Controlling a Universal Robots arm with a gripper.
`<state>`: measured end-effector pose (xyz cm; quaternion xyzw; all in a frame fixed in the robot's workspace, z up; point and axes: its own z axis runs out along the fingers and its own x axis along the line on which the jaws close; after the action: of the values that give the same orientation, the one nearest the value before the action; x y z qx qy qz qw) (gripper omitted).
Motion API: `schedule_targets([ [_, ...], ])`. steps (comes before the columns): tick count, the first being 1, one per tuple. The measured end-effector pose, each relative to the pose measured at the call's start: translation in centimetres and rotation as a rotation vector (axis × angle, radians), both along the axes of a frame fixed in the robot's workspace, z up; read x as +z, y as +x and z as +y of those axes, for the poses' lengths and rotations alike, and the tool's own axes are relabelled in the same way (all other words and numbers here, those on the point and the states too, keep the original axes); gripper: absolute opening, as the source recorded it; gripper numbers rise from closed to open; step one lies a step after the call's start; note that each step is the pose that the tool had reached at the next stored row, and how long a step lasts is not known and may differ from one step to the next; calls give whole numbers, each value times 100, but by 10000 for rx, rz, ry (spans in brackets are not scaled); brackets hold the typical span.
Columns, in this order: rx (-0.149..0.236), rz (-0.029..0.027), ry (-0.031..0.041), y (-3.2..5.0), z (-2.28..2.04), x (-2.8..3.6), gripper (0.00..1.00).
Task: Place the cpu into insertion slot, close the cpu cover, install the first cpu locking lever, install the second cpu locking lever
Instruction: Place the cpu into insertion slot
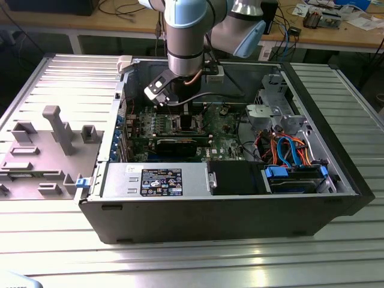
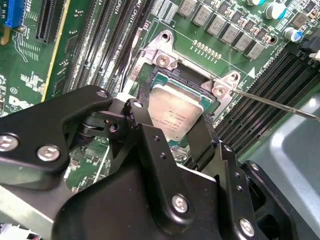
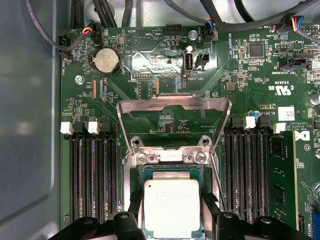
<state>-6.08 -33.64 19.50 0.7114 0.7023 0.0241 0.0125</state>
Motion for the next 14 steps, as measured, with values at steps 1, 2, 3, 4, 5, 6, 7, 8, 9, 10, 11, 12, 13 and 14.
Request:
schedule_targets([
  [1,0,-4,0,1,1,-1,55],
  [2,-1,-4,-4,1,0,-1,60],
  [3,1,-2,-8,1,-1,1,60],
  [4,0,-1,-9,0,-1,1,60],
  [5,0,0,-10,0,-1,4,60],
  [6,1,-1,-8,1,-1,10,60],
  [7,1,-4,-5,1,0,39,60],
  [8,0,0,-13,0,-1,64,60],
  [9,0,-1,-11,0,-1,77,60],
  [10,0,-1,-11,0,-1,81,60],
  [11,0,-2,-9,1,-1,81,60],
  [12,0,0,-12,0,-3,83,60],
  [13,-1,1,-13,0,-4,83,60],
  [14,0,1,-13,1,-4,83,60],
])
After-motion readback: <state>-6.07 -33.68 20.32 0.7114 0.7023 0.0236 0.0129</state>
